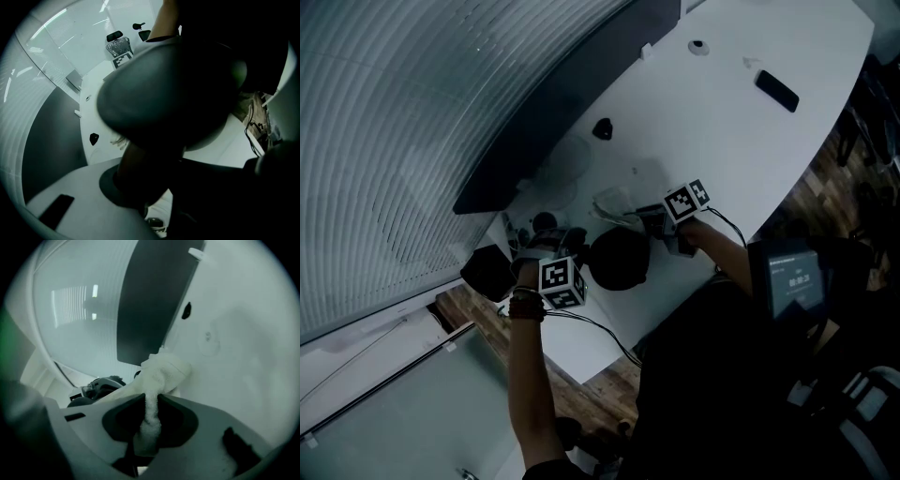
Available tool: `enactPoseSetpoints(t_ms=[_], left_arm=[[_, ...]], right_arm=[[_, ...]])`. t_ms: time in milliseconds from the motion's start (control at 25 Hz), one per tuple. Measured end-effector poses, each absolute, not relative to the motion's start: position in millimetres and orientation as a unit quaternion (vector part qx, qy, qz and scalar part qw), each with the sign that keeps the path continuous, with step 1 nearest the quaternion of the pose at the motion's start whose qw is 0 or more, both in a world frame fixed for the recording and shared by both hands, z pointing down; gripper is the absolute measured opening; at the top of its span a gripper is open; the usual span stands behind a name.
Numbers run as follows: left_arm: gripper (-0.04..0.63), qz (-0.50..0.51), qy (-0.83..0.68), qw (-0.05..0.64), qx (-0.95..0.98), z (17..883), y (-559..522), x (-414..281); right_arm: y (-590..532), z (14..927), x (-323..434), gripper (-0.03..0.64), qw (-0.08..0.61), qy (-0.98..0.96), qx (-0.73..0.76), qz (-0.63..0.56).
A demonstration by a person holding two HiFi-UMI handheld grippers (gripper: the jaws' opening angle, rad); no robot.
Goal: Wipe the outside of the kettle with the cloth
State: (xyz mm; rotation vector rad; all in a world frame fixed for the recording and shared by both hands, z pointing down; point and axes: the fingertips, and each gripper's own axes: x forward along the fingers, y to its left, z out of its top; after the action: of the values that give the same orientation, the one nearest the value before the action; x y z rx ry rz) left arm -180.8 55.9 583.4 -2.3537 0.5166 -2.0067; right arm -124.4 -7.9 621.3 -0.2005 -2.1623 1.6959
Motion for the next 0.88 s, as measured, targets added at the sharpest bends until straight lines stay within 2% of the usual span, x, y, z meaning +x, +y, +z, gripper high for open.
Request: enactPoseSetpoints(t_ms=[240, 440, 480, 680, 880], left_arm=[[0.135, -0.641, 0.159, 0.007, -0.751, 582, 57, -180], [0.135, -0.642, 0.160, 0.011, -0.750, 583, 56, -182], [0.135, -0.642, 0.159, 0.011, -0.750, 583, 57, -181], [0.135, -0.637, 0.160, 0.010, -0.754, 582, 57, -179], [0.135, -0.640, 0.162, 0.010, -0.751, 582, 56, -183]], right_arm=[[-6, 645, -109, 0.071, 0.198, -0.746, -0.051, 0.633], [-34, 544, -127, 0.071, 0.043, -0.791, -0.152, 0.592], [-29, 526, -131, 0.071, 0.032, -0.804, -0.181, 0.566], [6, 517, -146, 0.071, 0.101, -0.872, -0.235, 0.419], [-6, 566, -153, 0.071, 0.143, -0.847, -0.169, 0.484]])
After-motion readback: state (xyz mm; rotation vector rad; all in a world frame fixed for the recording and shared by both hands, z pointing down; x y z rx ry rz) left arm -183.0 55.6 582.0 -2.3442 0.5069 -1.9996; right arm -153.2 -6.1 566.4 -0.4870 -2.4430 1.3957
